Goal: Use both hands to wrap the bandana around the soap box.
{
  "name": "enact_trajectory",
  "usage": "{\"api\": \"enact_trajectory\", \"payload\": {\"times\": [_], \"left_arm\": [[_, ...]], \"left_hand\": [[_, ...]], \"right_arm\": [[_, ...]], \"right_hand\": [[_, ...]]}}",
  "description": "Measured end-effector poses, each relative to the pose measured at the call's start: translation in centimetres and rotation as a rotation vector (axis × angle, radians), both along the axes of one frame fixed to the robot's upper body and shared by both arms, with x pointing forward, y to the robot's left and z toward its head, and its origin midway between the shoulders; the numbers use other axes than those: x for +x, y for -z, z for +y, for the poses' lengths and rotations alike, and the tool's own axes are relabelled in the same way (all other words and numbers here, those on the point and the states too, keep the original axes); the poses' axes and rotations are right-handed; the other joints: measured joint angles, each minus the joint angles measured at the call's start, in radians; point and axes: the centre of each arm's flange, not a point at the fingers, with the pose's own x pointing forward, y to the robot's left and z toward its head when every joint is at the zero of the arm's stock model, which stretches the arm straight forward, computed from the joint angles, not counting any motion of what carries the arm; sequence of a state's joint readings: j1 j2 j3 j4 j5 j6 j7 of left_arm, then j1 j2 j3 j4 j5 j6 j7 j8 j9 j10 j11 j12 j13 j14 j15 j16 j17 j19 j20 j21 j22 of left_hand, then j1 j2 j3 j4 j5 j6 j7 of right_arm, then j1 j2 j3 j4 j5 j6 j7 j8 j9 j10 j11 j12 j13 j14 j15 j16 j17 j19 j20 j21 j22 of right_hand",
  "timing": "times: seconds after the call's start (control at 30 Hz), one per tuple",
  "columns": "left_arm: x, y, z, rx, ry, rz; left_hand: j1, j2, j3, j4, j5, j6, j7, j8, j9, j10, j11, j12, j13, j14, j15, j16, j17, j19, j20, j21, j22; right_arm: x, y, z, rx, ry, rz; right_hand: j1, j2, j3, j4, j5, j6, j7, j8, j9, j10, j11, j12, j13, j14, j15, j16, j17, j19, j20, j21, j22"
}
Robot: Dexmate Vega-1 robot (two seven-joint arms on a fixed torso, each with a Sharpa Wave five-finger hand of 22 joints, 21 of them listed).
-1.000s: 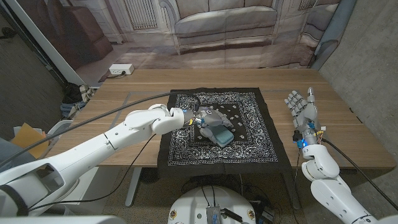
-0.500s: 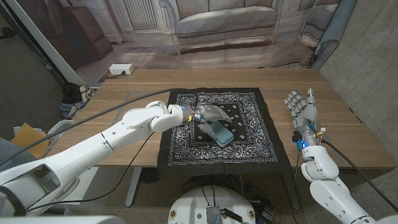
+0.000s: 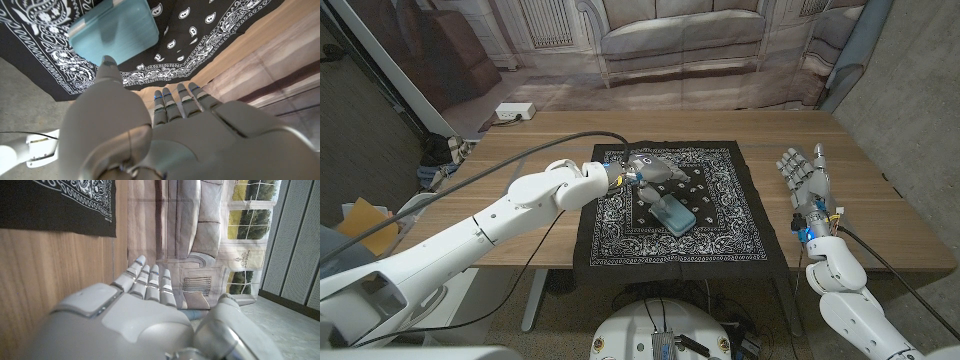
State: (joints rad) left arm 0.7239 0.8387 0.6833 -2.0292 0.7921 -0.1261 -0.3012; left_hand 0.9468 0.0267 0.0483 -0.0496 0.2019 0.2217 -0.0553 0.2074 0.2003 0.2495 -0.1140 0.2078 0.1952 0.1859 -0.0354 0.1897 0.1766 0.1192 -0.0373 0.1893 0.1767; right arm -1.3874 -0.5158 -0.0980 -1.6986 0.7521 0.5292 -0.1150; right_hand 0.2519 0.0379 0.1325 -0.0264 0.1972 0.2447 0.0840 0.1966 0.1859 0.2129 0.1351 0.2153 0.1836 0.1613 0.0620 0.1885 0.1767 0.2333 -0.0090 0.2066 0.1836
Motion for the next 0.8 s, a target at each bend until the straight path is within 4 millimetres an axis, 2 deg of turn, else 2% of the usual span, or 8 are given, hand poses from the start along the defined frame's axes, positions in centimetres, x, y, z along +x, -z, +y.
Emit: {"api": "enact_trajectory", "payload": {"times": [0.13,0.33,0.73,0.8], "left_arm": [[0.0,-0.7,0.7,-0.077,0.0,0.022],[0.3,-1.5,1.8,-0.197,0.014,0.066],[1.4,-2.3,5.4,-0.427,0.022,0.137],[1.6,-2.3,5.9,-0.472,0.032,0.158]], "left_hand": [[-0.009,0.009,-0.003,0.003,0.0,0.013,0.002,0.004,0.0,0.006,-0.003,0.0,0.0,0.009,-0.002,0.0,0.0,0.0,0.0,0.008,0.0],[-0.017,0.001,-0.004,0.004,0.0,0.023,0.002,0.007,-0.005,0.016,-0.002,0.0,0.0,0.015,-0.005,0.0,0.0,0.01,0.002,0.008,0.0],[-0.024,0.008,-0.011,0.011,0.007,0.041,0.009,0.011,-0.005,0.036,0.0,0.008,0.0,0.03,-0.005,0.0,0.0,0.015,-0.004,0.008,0.0],[-0.024,0.008,-0.011,0.011,0.007,0.044,0.012,0.011,-0.005,0.036,0.0,0.008,0.0,0.032,-0.003,0.0,0.0,0.021,0.002,0.008,0.0]], "right_arm": [[0.0,0.0,-0.1,-0.01,-0.002,-0.001],[-0.2,-0.2,-0.2,-0.031,0.0,-0.001],[-0.4,-0.2,0.4,-0.054,-0.018,-0.012],[-0.5,-0.2,0.5,-0.055,-0.024,-0.016]], "right_hand": [[0.0,0.0,0.0,0.0,0.0,0.0,0.0,0.0,0.0,0.0,0.0,0.0,0.0,0.0,0.0,0.0,0.0,0.0,0.0,0.0,0.0],[0.003,0.003,0.002,-0.002,0.0,0.0,0.0,0.0,0.0,0.0,0.0,0.0,0.0,0.0,0.0,0.0,0.0,0.0,0.0,0.0,0.0],[0.005,0.005,0.004,-0.004,0.0,0.0,0.0,0.0,0.0,0.004,-0.004,0.0,0.0,0.0,0.0,0.0,0.0,0.0,0.0,0.0,0.0],[0.005,0.005,0.001,-0.007,0.0,0.0,0.0,0.0,0.0,0.005,-0.005,0.0,0.0,0.0,0.0,0.0,0.0,0.0,0.0,0.0,0.0]]}}
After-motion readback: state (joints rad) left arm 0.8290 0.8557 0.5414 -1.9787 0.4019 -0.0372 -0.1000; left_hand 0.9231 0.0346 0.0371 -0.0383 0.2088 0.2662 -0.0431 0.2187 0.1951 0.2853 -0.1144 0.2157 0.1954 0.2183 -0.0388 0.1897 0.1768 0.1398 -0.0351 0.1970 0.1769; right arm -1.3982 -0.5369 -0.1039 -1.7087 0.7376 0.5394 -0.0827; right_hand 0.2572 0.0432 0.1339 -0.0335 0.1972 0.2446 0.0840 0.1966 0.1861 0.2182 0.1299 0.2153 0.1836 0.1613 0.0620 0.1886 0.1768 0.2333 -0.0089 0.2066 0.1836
